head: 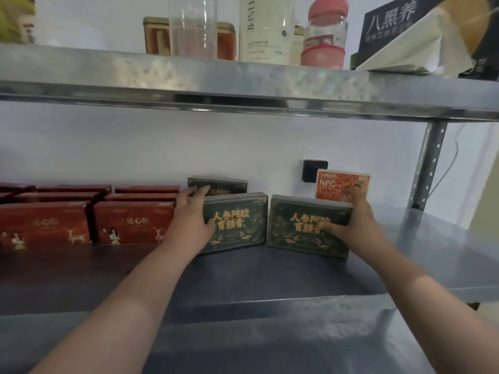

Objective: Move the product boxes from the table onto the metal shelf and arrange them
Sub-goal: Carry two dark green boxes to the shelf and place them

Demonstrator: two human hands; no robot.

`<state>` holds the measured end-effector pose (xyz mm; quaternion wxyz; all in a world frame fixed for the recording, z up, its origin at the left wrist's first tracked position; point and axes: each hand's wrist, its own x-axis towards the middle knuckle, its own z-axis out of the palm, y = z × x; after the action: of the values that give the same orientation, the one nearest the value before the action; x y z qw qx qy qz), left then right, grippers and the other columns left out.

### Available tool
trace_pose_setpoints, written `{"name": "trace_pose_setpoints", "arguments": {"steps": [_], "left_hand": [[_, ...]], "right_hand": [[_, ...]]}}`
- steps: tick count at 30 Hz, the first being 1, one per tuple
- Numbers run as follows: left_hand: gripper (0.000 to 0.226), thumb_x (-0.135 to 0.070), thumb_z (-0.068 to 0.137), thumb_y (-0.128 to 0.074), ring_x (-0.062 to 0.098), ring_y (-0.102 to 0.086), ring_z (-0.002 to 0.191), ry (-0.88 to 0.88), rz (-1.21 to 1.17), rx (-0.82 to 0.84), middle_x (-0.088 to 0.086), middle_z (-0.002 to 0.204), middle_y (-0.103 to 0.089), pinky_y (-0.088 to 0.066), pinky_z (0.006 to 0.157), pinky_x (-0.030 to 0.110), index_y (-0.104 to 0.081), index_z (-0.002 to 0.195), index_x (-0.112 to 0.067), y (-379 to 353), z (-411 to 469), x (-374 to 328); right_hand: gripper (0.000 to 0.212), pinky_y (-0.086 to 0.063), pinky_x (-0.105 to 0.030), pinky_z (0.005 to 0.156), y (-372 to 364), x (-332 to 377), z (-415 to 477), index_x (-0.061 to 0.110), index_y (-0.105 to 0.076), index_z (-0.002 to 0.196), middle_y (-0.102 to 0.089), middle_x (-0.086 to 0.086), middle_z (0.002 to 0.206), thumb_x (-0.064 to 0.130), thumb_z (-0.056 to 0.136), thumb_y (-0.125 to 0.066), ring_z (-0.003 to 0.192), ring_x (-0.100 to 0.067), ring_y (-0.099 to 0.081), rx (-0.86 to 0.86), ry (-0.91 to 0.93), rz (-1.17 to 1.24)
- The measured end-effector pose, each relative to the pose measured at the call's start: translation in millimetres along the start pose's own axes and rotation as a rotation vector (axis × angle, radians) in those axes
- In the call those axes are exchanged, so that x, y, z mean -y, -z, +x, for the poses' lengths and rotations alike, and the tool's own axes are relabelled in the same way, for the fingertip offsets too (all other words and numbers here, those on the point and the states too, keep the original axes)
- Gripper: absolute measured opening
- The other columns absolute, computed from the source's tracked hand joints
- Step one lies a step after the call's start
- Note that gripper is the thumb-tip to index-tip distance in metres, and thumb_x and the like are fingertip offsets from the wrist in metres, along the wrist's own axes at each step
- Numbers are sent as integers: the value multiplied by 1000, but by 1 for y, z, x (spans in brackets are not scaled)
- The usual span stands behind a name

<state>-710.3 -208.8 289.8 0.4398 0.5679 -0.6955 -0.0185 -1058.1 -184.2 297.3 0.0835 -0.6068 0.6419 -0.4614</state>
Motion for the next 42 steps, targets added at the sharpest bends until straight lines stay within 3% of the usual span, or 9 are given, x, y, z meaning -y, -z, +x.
{"name": "trace_pose_setpoints", "arguments": {"steps": [3, 7, 12, 18, 22, 32, 36, 39, 42], "left_hand": [[76, -42, 79, -72, 28, -24, 141, -207, 481, -20, -2, 150, -35, -11, 116, 61, -39, 147, -34, -14, 4, -12], [80, -48, 78, -73, 25, -37, 134, -241, 686, -10, -3, 145, -44, -14, 112, 66, -37, 148, -32, -29, 17, -26], [80, -37, 80, -74, 28, -36, 140, -203, 667, 7, 2, 149, -44, -19, 111, 64, -36, 149, -26, -43, 36, -14], [80, -33, 76, -77, 32, -37, 140, -233, 688, -113, 5, 151, -45, -12, 112, 67, -41, 148, -22, -56, 36, 3], [82, -28, 72, -83, 37, -42, 135, -234, 703, -128, 11, 140, -48, -18, 110, 73, -46, 144, -18, -56, 36, 7], [85, -26, 72, -82, 36, -38, 135, -177, 698, -134, 7, 144, -46, -21, 110, 72, -43, 147, -21, -59, 36, 10], [86, -26, 74, -80, 38, -34, 139, -185, 679, -121, 9, 147, -44, -18, 111, 72, -39, 149, -20, -59, 34, 9], [85, -33, 78, -74, 41, -25, 143, -168, 665, -125, 13, 150, -38, -13, 113, 68, -34, 151, -21, -56, 31, 7], [64, -28, 77, -71, 41, -42, 121, -273, 609, -231, 17, 129, -50, -34, 103, 59, -51, 136, -12, -53, 24, -2]], "right_hand": [[81, -41, -55, 110, -5, 3, 19, 33, -41, 142, -34, -7, 149, 44, 75, -85, 135, -32, -39, 43, 247, -383], [99, -32, -61, 109, -27, 13, 33, 31, -30, 148, -36, -3, 144, 61, 69, -81, 135, -31, -38, 106, 424, -791], [96, -33, -63, 106, -54, 8, 70, 23, -31, 146, -38, -8, 141, 56, 71, -81, 132, -35, -39, 88, 422, -858], [92, -24, -68, 111, -89, 6, 113, 22, -25, 147, -35, -8, 148, 49, 77, -79, 145, -36, -24, 125, 434, -822], [94, -16, -65, 115, -106, -4, 121, 22, -25, 151, -32, -7, 154, 45, 78, -80, 150, -36, -16, 68, 455, -766], [93, 1, -58, 121, -116, -15, 122, 17, 6, 160, 1, -11, 168, 26, 96, -61, 155, -37, 10, 101, 471, -684], [95, 0, -58, 123, -114, -18, 117, 18, 8, 161, 4, -13, 169, 30, 96, -60, 154, -38, 13, 114, 479, -695], [96, 4, -55, 123, -108, -16, 107, 25, 6, 161, 7, -12, 168, 42, 93, -60, 154, -36, 16, 135, 481, -705], [85, -5, -54, 124, -102, -13, 93, 26, -15, 161, -10, -12, 167, 43, 91, -59, 155, -34, -1, 151, 513, -624]]}}
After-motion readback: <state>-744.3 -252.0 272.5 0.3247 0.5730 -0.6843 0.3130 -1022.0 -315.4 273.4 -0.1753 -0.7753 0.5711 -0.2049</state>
